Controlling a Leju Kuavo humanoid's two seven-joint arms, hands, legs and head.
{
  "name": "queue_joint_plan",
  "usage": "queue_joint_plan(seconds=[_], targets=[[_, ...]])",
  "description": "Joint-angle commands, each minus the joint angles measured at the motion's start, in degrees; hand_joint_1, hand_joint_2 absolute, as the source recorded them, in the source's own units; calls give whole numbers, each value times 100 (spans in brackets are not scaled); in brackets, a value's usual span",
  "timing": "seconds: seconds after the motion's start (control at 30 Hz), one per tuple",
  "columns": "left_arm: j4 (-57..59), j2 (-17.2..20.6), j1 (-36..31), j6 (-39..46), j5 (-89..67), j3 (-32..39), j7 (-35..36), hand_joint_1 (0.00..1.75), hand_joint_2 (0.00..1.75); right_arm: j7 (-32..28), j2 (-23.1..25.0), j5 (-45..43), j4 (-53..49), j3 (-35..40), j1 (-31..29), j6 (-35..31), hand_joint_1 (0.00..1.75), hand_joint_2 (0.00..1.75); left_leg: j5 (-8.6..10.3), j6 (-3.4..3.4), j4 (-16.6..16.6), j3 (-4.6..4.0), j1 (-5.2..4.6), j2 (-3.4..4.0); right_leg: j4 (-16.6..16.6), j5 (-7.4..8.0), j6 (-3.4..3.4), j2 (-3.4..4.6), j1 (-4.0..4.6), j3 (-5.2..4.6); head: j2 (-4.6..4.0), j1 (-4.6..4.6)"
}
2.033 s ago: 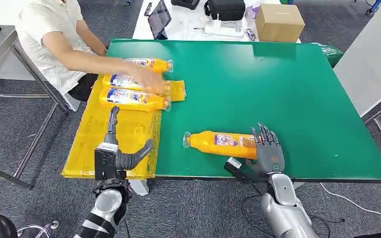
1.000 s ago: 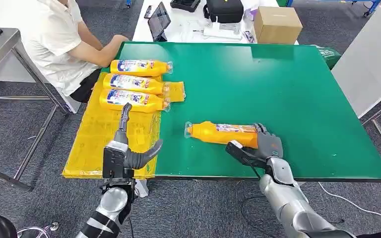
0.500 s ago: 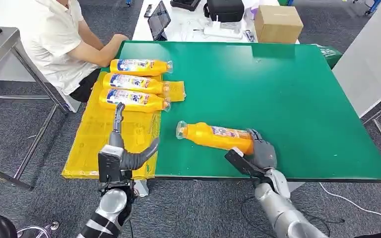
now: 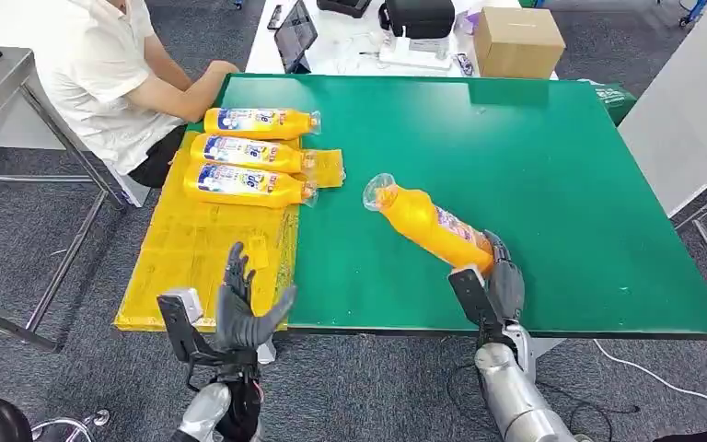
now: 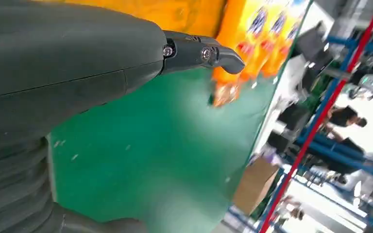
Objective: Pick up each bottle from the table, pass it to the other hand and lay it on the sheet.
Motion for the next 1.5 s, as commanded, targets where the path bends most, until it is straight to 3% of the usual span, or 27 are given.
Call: queue_joint_plan(seconds=[0.03, 0.33, 0.67, 0.77, 0.97, 1.17, 1.27, 1.3, 1.33, 1.37, 1.43, 1.5], targets=[[260, 275, -124, -843, 315, -574, 229, 0, 175, -175, 94, -229, -189, 58, -62, 336, 175, 175, -2, 3, -5, 11, -1, 4, -3, -2, -11, -2, 2, 9, 0, -2], [407, 400, -288, -1134, -58, -778, -15, 0, 175, -238, 177, -219, -267, 382, -64, 571, 175, 175, -5, 5, -6, 22, 1, 5, -4, -5, -19, -4, 5, 22, 0, 0], [797, 111, -672, -1165, -75, -801, -5, 0, 175, -243, 539, 114, -682, 1859, 276, 930, 175, 175, -6, 3, -3, 16, 8, 10, -4, -3, -17, 3, 11, 15, 0, 0], [824, 30, -870, -603, -365, -800, -180, 0, 175, -125, 533, 124, -547, 2241, 270, 958, 175, 175, -7, 6, -3, 21, 7, 5, -3, -7, -19, -5, 11, 20, 0, 2], [987, -91, -953, -802, 329, -723, 234, 0, 175, -311, 655, -111, -474, 2504, 226, 1005, 175, 175, -10, 9, -2, 28, 8, 12, -6, -7, -25, 0, 14, 28, 0, 2], [904, -76, -1004, -634, 424, -785, 9, 0, 175, -254, 652, -208, -476, 2664, 225, 1009, 175, 175, -8, 6, -3, 19, 5, 5, -4, -7, -21, -4, 9, 20, 0, 0], [297, 14, -903, -979, 785, -888, 81, 0, 175, -270, 684, -276, -268, 2771, 158, 991, 175, 175, -4, 4, -1, 5, 4, 6, -1, -4, -14, -1, 6, 5, 0, 0], [191, 1, -856, -1118, 986, -890, 229, 0, 175, -308, 701, -329, -208, 2785, 135, 1004, 175, 175, -18, 10, -2, 38, 7, 14, -5, -15, -30, -1, 14, 37, 0, 0], [100, 8, -805, -1324, 1287, -918, 468, 0, 175, -392, 721, -371, -144, 2837, 95, 1007, 175, 175, -7, 6, 0, 7, 3, 7, 1, -7, -15, 0, 6, 6, 0, 0], [135, 9, -795, -1505, 1615, -912, 689, 3, 175, -424, 740, -390, -117, 2895, 59, 1046, 175, 175, -11, 8, 1, 18, 5, 10, 0, -10, -22, 0, 10, 18, 0, 0], [240, 23, -838, -1624, 1757, -904, 579, 154, 175, -420, 759, -384, -98, 2979, 12, 1055, 175, 175, -10, 7, -2, 18, 4, 14, -3, -7, -18, 5, 8, 16, 0, 0], [240, 23, -838, -1624, 1757, -904, 579, 154, 175, -420, 759, -384, -98, 2979, 12, 1055, 175, 175, -9, 8, -3, 18, 3, 15, -3, -6, -19, 6, 7, 16, 0, 2]])
